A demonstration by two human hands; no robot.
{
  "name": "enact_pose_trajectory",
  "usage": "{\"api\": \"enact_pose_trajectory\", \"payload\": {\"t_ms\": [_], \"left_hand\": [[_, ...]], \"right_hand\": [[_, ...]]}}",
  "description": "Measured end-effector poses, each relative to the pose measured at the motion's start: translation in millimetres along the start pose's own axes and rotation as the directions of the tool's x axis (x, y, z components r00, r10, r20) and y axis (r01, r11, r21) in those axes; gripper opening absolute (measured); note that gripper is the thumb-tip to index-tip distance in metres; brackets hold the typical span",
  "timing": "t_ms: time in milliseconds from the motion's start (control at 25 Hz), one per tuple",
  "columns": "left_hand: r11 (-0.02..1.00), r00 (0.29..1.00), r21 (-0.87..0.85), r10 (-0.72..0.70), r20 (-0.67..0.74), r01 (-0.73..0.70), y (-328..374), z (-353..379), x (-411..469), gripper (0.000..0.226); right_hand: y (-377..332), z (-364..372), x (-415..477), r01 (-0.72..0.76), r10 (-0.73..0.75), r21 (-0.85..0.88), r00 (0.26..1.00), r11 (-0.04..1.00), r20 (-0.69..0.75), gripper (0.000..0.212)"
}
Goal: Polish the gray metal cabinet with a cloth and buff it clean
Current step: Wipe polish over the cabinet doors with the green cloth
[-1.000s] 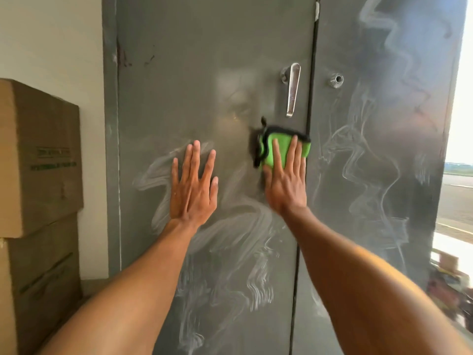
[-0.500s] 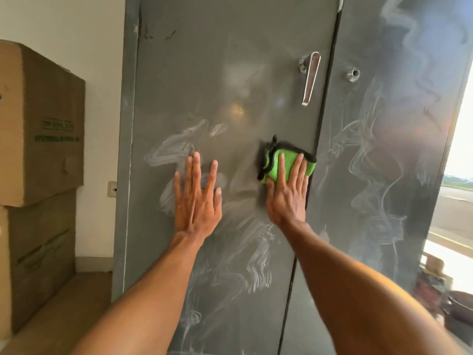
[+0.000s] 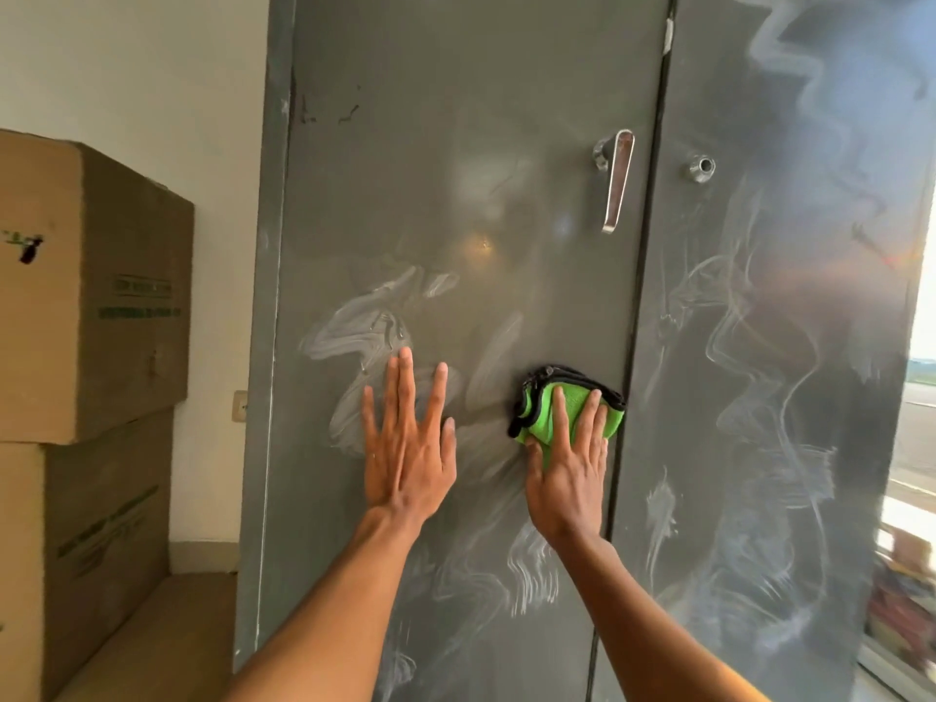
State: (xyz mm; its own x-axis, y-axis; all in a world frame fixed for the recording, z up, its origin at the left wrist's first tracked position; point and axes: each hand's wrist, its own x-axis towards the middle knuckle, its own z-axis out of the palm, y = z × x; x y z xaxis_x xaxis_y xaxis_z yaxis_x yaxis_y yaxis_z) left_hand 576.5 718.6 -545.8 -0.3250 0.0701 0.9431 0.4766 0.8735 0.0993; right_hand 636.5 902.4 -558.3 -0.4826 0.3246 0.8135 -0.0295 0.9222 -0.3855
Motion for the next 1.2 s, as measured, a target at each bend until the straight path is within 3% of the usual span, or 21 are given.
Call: {"api": "enact_pose_trajectory", "payload": {"t_ms": [400,760,920,1000,1080,1200], "left_hand": [[0.988,0.986,-0.025,-0.152,0.069,0.154,17.8,0.8,-13.0,0.074],[0.990,0.981,-0.052,-0.119,0.152,0.128,15.6,-10.5,-5.3,0.079],[0.991,0.986,-0.067,-0.109,0.128,0.119,14.4,-10.7,-4.2,0.083],[0.991,0.989,-0.067,-0.105,0.107,0.113,13.6,-9.4,-3.0,0.084],[0.990,0.990,-0.073,-0.110,0.091,0.117,14.2,-9.4,-2.4,0.085],[0.990,0.989,-0.077,-0.105,0.108,0.114,12.8,-12.4,-3.8,0.085]], "right_hand": [[-8.2,-0.8,-0.8,-0.028,0.028,0.065,1.000,0.997,-0.009,0.078],[3.5,3.3,4.7,0.039,-0.040,-0.026,0.999,0.999,-0.033,0.074],[0.5,-23.6,60.2,0.108,-0.109,-0.071,0.994,0.992,-0.009,0.074],[-9.3,-30.3,83.3,0.070,-0.072,-0.054,0.997,0.996,-0.032,0.071],[-9.7,-14.9,62.2,0.066,-0.071,-0.053,0.991,0.996,-0.110,0.066],[13.2,19.6,-31.5,0.189,-0.192,-0.125,0.981,0.974,-0.013,0.069]]}}
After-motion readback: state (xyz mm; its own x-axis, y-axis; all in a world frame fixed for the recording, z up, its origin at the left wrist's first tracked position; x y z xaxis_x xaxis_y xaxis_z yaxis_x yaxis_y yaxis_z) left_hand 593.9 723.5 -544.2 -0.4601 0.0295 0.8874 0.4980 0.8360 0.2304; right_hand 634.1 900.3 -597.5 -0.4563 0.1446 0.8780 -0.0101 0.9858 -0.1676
